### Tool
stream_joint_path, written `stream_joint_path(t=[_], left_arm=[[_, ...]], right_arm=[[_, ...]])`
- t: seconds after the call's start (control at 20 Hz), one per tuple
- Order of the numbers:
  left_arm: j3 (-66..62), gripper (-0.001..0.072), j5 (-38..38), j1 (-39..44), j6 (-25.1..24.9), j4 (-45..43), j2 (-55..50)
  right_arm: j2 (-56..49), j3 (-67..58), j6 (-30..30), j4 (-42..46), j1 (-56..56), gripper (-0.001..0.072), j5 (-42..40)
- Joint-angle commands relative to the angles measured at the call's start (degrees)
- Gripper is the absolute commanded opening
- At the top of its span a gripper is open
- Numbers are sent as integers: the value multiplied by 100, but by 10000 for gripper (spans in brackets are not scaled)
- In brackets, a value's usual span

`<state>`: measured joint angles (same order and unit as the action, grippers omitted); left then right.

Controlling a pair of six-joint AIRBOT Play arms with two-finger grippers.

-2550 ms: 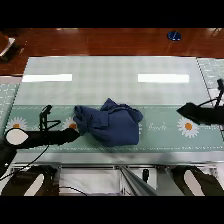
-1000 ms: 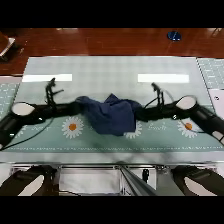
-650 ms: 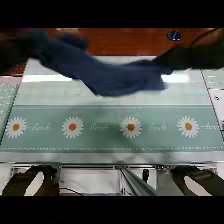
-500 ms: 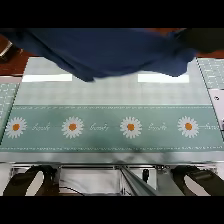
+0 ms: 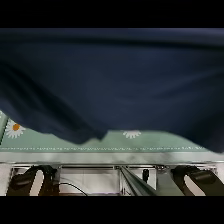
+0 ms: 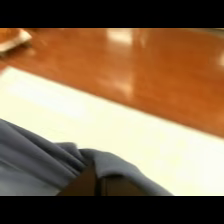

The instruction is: Fold the shirts.

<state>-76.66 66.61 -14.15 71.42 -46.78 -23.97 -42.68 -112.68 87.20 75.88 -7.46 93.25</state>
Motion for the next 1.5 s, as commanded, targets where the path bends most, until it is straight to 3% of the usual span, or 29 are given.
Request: stream_joint_path(t=[0.0, 0.1, 0.25, 0.45, 0.8, 1.0, 1.05, 1.1, 1.15, 1.2, 1.3, 1.45], left_arm=[[577, 18, 1071, -17, 396, -505, 136], [1263, 18, 1169, -11, 452, -503, 138], [2468, 18, 1110, -11, 382, -356, 66], [3842, 18, -55, -9, 101, 474, -378], [4089, 18, -2389, 575, -199, 748, -2404], [3899, 21, -3180, 1080, -192, 787, -3362], [3807, 103, -3132, 1117, -195, 785, -3519], [3703, 386, -2946, 1119, -203, 767, -3637], [3580, 509, -2680, 1060, -319, 627, -3709], [3401, 508, -2210, 905, -385, 221, -3729], [3086, 508, -1274, 350, -52, -614, -3665], [3174, 508, -229, -765, -22, -940, -3399]], right_arm=[[125, 442, 201, 396, 2, 20, 774], [125, 1257, 179, 269, 2, 20, 699], [120, 3084, 175, 208, 2, 20, -170], [-411, 4837, 199, 162, 4, 19, -1943], [-3320, 3705, 157, -496, 4, 20, -3176], [-4566, 2498, 197, -1064, 20, 28, -3493], [-4769, 2269, 306, -1156, 59, 143, -3436], [-4935, 2076, 374, -1285, 164, 333, -3335], [-5031, 1956, 367, -1429, 332, 419, -3191], [-5049, 1884, 367, -1475, 555, 416, -2975], [-4878, 1873, 188, -1366, 1185, 416, -2293], [-4406, 2192, -236, -575, 2109, 415, -1349]])
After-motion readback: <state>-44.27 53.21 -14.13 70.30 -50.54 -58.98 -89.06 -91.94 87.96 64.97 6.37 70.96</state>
